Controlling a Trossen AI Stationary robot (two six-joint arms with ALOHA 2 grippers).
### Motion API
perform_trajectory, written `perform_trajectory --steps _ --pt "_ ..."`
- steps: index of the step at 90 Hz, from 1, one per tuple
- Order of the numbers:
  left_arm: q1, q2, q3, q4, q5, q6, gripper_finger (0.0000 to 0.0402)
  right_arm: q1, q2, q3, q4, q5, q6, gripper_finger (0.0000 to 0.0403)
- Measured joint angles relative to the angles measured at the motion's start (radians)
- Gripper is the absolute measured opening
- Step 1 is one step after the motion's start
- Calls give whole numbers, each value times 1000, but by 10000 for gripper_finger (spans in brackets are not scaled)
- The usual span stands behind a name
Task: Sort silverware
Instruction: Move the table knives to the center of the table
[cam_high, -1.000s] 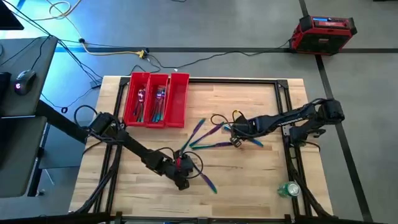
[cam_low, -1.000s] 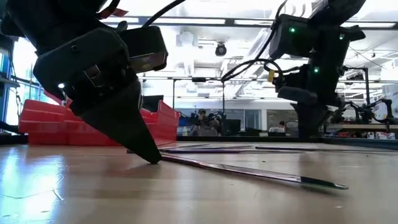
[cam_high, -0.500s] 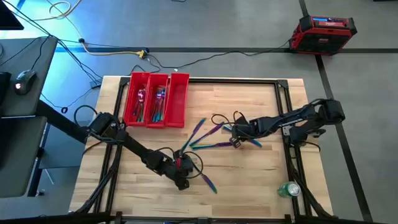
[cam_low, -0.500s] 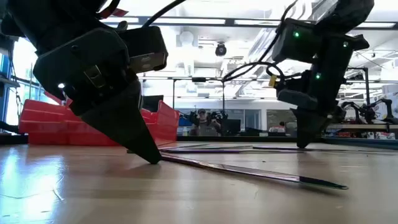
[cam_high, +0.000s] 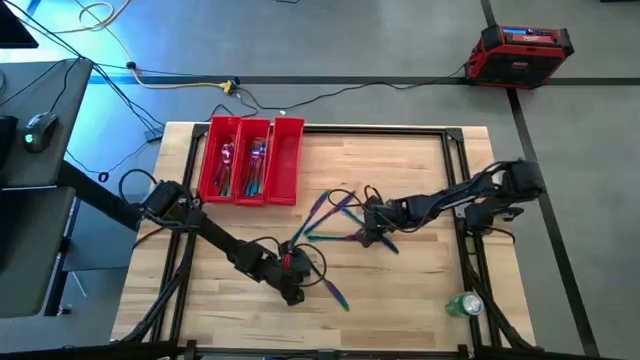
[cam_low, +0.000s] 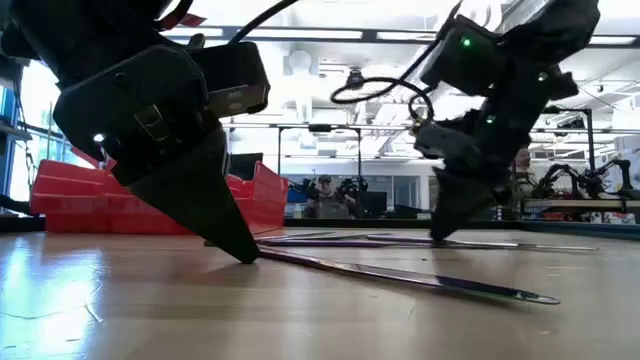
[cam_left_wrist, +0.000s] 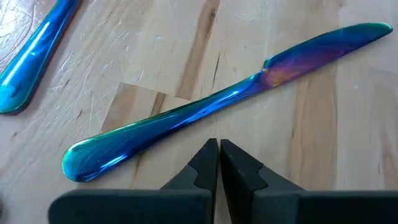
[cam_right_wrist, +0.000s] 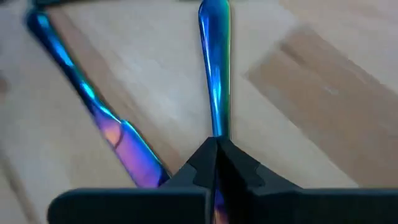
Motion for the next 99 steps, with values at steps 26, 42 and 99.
perform_trajectory --steps 26,42,99 --pt "3 1 0 1 -23 0 0 -5 81 69 125 -54 -160 0" --pt "14 1 0 4 -24 0 0 -25 152 147 131 -88 -276 0" --pt "64 1 -1 36 -102 -37 0 -41 235 366 99 -228 -660 0"
